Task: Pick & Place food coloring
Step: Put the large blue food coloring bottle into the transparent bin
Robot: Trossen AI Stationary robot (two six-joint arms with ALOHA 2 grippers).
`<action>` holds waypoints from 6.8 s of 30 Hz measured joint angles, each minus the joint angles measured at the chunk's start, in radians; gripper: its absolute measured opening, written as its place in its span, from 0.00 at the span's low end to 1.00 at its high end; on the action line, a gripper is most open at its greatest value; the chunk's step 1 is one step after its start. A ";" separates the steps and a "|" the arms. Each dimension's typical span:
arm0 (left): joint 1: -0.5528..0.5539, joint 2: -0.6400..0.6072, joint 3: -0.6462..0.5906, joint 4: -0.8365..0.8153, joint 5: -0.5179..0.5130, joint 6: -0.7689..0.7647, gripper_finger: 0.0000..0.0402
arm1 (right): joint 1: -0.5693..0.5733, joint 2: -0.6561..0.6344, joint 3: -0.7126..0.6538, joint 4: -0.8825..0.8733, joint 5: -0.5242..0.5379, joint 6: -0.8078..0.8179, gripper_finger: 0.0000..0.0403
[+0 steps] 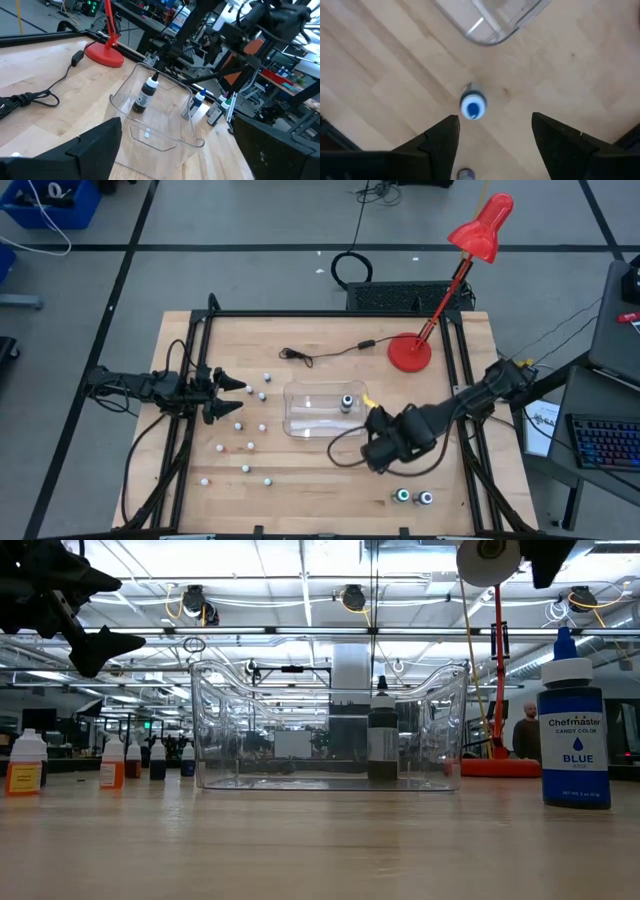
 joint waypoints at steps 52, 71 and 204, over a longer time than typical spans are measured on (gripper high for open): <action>0.000 0.000 0.000 -0.001 0.000 0.000 0.94 | -0.002 0.046 -0.261 0.281 -0.080 0.000 0.59; 0.000 0.000 0.000 -0.001 0.000 0.000 0.94 | -0.002 0.046 -0.300 0.300 -0.088 0.018 0.59; 0.000 0.000 0.000 -0.001 0.000 0.000 0.94 | -0.300 0.302 0.135 0.230 -0.140 -0.705 0.43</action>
